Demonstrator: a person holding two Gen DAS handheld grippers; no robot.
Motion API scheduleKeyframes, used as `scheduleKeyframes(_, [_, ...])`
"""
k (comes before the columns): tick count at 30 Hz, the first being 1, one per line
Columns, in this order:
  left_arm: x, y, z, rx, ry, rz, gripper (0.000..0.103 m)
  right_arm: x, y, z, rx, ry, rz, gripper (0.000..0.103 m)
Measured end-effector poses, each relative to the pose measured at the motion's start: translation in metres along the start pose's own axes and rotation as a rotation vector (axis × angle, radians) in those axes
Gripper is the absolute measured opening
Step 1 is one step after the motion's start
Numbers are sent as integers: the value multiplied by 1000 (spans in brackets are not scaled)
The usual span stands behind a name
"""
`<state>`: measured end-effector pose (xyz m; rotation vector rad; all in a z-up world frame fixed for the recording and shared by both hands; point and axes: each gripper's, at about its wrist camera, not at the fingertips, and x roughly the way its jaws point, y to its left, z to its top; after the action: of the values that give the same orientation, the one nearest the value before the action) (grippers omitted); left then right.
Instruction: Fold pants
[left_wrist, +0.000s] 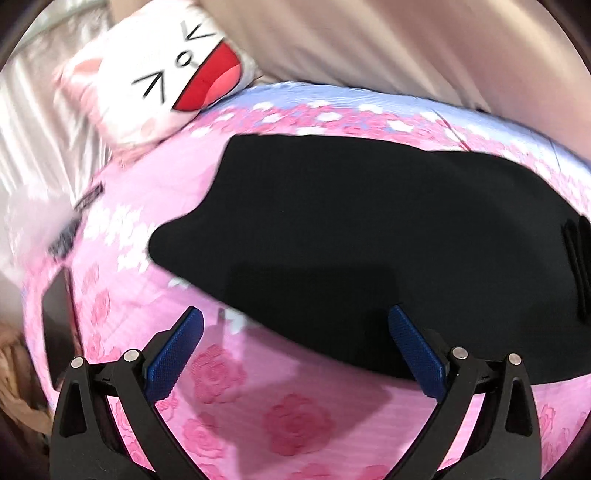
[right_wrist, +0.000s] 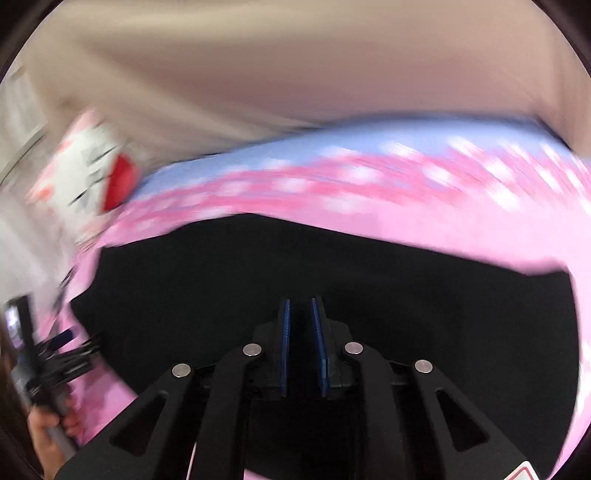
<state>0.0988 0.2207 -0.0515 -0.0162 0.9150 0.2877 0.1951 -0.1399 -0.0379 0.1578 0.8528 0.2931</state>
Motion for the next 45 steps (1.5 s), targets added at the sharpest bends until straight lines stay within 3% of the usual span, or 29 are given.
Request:
scheduleKeyframes(2, [4, 7, 0, -20, 5, -10, 98, 37, 43, 8, -109, 98, 81, 15])
scheduleKeyframes(4, [9, 9, -2, -29, 13, -20, 98, 89, 62, 7, -175, 202, 36, 13])
scheduleKeyframes(7, [13, 11, -3, -39, 12, -39, 98, 112, 75, 27, -226, 148, -74, 6])
scheduleKeyframes(8, [14, 13, -2, -44, 18, -51, 98, 110, 77, 35, -187, 163, -71, 6])
scheduleKeyframes(10, [15, 18, -1, -60, 28, -79, 98, 98, 91, 44, -188, 121, 26, 10])
scheduleKeyframes(12, [17, 23, -1, -67, 21, -72, 98, 113, 108, 44, -282, 131, -32, 10])
scheduleKeyframes(13, [19, 26, 0, -75, 21, -73, 98, 139, 113, 44, -317, 184, -78, 10])
scheduleKeyframes(14, [23, 29, 1, -94, 29, -97, 98, 148, 114, 49, -310, 156, -78, 9])
scheduleKeyframes(16, [23, 34, 3, -123, 39, -115, 98, 148, 113, 70, -235, 149, -84, 4])
scheduleKeyframes(20, [5, 54, 1, -124, -21, -53, 98, 104, 120, 84, -173, 31, 3, 9])
scheduleKeyframes(22, [4, 68, -2, -161, -12, -100, 98, 75, 115, 74, -176, -31, 12, 9])
scheduleKeyframes(23, [5, 80, -5, -215, 4, -168, 98, 63, 112, 68, -171, -51, 6, 10])
scheduleKeyframes(25, [13, 96, -10, -332, 38, -307, 98, 39, 99, 49, -149, -74, -18, 13])
scheduleKeyframes(26, [16, 101, -11, -367, 39, -331, 98, 28, 87, 41, -131, -82, -34, 14])
scheduleKeyframes(29, [15, 96, -5, -379, 11, -337, 98, -18, 44, 9, -66, -107, -135, 15])
scheduleKeyframes(33, [23, 75, 4, -347, 35, -315, 98, -83, -26, -30, 47, -148, -311, 52])
scheduleKeyframes(35, [23, 59, 5, -318, 39, -277, 98, -117, -67, -55, 101, -151, -466, 52])
scheduleKeyframes(37, [15, 42, 5, -286, 25, -247, 98, -141, -102, -79, 171, -134, -545, 53])
scheduleKeyframes(39, [2, 16, 6, -221, 1, -259, 98, -152, -131, -101, 262, -108, -524, 53])
scheduleKeyframes(45, [-26, -64, 12, -40, -18, -287, 98, -135, -178, -132, 468, -93, -203, 53])
